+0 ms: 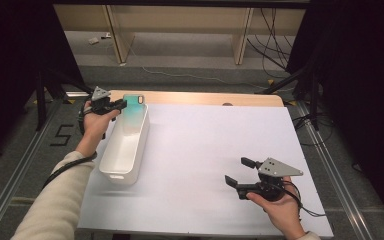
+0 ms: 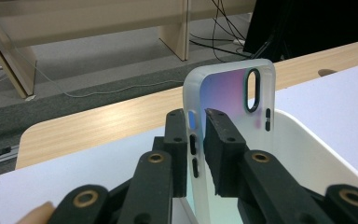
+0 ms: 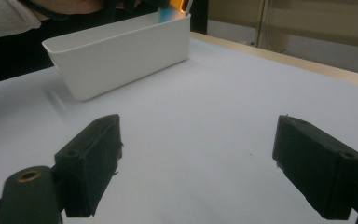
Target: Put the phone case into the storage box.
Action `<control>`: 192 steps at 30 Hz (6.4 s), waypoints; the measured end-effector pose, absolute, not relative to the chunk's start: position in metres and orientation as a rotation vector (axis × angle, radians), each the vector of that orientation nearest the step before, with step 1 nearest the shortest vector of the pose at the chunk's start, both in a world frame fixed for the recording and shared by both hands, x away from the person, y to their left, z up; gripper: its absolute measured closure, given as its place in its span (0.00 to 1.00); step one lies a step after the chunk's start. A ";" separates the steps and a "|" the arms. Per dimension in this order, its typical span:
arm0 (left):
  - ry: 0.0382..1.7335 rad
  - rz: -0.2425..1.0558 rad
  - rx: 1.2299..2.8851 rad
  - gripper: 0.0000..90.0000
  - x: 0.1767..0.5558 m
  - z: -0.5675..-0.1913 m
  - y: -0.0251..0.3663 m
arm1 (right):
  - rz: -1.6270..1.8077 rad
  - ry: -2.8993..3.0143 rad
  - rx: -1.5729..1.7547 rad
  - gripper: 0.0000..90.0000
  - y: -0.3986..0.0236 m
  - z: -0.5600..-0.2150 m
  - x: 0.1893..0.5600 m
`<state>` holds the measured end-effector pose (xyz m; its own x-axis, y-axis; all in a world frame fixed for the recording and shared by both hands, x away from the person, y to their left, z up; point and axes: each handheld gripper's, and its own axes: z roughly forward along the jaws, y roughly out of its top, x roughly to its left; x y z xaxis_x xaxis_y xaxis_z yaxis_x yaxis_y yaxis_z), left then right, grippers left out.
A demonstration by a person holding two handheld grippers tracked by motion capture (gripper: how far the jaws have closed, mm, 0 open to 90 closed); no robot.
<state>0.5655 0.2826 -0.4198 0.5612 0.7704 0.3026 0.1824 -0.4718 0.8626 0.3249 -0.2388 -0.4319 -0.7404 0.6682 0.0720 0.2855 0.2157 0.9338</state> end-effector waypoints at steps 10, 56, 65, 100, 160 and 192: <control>0.784 0.901 1.966 0.80 0.564 -0.415 0.284 | 1.543 2.150 0.881 0.19 -0.238 -0.432 0.326; 0.791 0.895 1.961 0.91 0.543 -0.398 0.281 | 1.531 2.151 0.889 0.19 -0.238 -0.431 0.325; 0.787 0.880 1.920 0.71 0.527 -0.391 0.281 | 1.535 2.149 0.898 0.19 -0.237 -0.432 0.324; 0.727 0.814 1.813 0.25 0.453 -0.374 0.262 | 1.556 2.134 0.896 0.19 -0.239 -0.431 0.326; 0.733 0.594 1.712 0.06 0.342 -0.417 0.221 | 1.528 2.128 0.915 0.18 -0.242 -0.428 0.326; 0.566 0.710 1.808 0.03 0.335 -0.426 0.232 | 1.519 2.110 0.886 0.18 -0.243 -0.430 0.330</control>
<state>0.3349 0.2316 -0.4259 0.7108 0.6748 0.1988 0.0435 -0.3242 0.9450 0.3302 -0.2433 -0.4301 -0.7229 0.6893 0.0478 0.2638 0.2113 0.9412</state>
